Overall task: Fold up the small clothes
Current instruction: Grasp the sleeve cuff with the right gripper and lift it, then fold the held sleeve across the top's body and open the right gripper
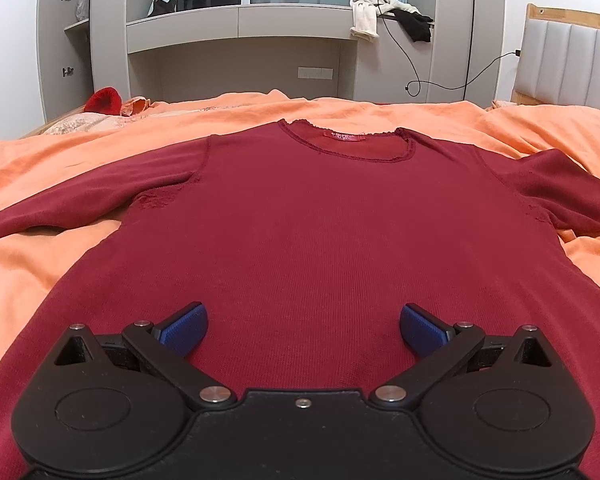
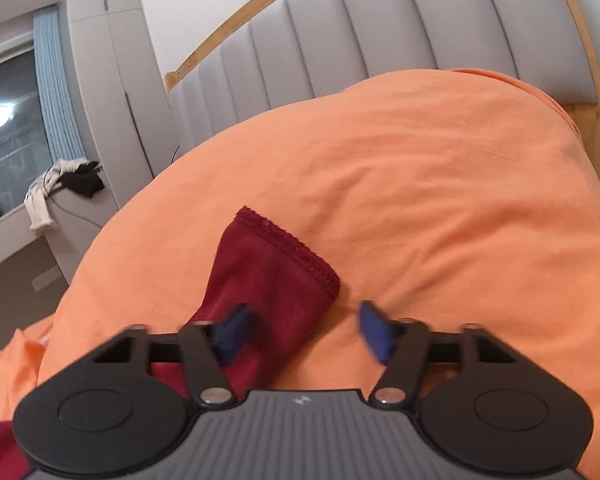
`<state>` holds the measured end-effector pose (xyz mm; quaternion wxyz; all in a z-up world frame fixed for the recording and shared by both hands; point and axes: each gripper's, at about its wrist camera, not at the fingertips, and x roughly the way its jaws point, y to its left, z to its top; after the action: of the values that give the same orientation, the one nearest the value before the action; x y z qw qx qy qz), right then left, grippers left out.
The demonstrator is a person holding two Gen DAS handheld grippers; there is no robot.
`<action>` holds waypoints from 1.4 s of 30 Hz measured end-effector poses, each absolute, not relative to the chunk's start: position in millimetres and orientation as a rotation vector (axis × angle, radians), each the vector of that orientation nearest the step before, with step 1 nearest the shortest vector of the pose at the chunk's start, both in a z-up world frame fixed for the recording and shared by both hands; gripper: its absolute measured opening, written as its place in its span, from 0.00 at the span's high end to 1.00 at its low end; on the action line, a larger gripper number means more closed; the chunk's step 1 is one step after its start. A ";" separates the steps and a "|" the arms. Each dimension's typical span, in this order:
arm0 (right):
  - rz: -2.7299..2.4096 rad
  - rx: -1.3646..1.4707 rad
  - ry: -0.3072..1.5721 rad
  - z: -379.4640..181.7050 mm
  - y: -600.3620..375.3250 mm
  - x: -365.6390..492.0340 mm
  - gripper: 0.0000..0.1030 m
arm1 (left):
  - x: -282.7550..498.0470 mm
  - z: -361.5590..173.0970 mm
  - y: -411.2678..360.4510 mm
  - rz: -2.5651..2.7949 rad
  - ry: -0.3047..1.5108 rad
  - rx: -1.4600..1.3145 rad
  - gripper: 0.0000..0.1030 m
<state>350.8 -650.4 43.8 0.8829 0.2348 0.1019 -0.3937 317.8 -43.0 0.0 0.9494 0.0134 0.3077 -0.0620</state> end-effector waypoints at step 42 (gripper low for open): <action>0.381 -0.335 0.241 112.3 -189.5 415.7 0.98 | 311.0 68.5 111.8 0.225 0.530 -0.444 0.01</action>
<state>415.7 -189.5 112.3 0.9609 -0.1652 0.1188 0.1879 311.0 111.8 68.5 0.9346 -0.2172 0.2591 0.1102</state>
